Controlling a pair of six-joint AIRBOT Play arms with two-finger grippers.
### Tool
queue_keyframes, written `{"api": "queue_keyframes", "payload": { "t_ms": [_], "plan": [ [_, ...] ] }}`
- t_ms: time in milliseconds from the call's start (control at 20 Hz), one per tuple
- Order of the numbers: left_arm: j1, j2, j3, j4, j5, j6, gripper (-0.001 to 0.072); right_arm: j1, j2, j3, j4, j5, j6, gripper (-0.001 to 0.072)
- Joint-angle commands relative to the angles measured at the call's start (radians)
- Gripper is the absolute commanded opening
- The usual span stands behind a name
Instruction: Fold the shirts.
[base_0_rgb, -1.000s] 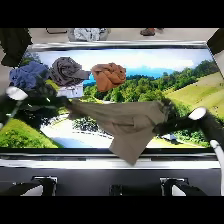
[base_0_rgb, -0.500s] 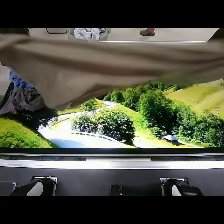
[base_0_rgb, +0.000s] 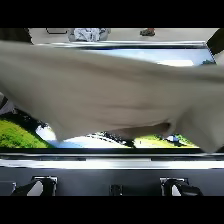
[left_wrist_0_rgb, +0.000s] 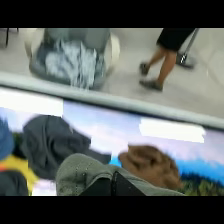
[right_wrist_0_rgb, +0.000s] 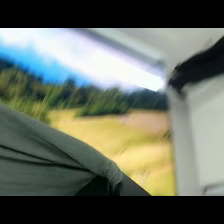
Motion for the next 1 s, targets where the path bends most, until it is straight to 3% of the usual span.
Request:
{"api": "queue_keyframes", "payload": {
  "t_ms": [0, 100, 300, 450, 500, 550, 600, 800, 900, 950],
  "plan": [
    [-0.019, -0.04, -0.199, 0.003, -0.034, 0.048, 0.0029, 0.0, -0.091, -0.148, 0.053, 0.177, -0.002, 0.0042],
    [-0.072, -0.093, -0.369, 0.002, 0.03, 0.06, 0.003, 0.0, -0.143, -0.359, 0.146, 0.072, -0.002, 0.0042],
    [-0.212, -0.335, -0.564, 0.002, 0.319, 0.087, 0.003, 0.0, -0.301, -0.728, 0.217, -0.465, 0.035, 0.0042],
    [-0.228, -0.567, -0.516, -0.112, 0.341, 0.085, 0.0042, 0.0, -0.442, -0.757, 0.243, -0.588, 0.116, 0.0043],
    [-0.225, -0.626, -0.494, -0.167, 0.312, 0.085, 0.0171, 0.0, -0.468, -0.757, 0.267, -0.593, 0.116, 0.0043],
    [-0.222, -0.67, -0.467, -0.201, 0.264, 0.084, 0.0436, 0.0, -0.48, -0.757, 0.285, -0.592, 0.116, 0.0043],
    [-0.217, -0.696, -0.435, -0.214, 0.202, 0.085, 0.0595, 0.0, -0.483, -0.757, 0.288, -0.591, 0.114, 0.0043],
    [-0.151, -0.675, -0.321, -0.133, -0.086, 0.095, 0.0588, 0.0, -0.482, -0.753, 0.285, -0.518, 0.037, 0.0043],
    [-0.139, -0.605, -0.353, -0.026, -0.169, 0.091, 0.0585, 0.0, -0.483, -0.754, 0.274, -0.448, 0.014, 0.0043],
    [-0.146, -0.562, -0.401, 0.034, -0.175, 0.078, 0.05, 0.0, -0.483, -0.754, 0.272, -0.426, 0.003, 0.0043]
  ]
}}
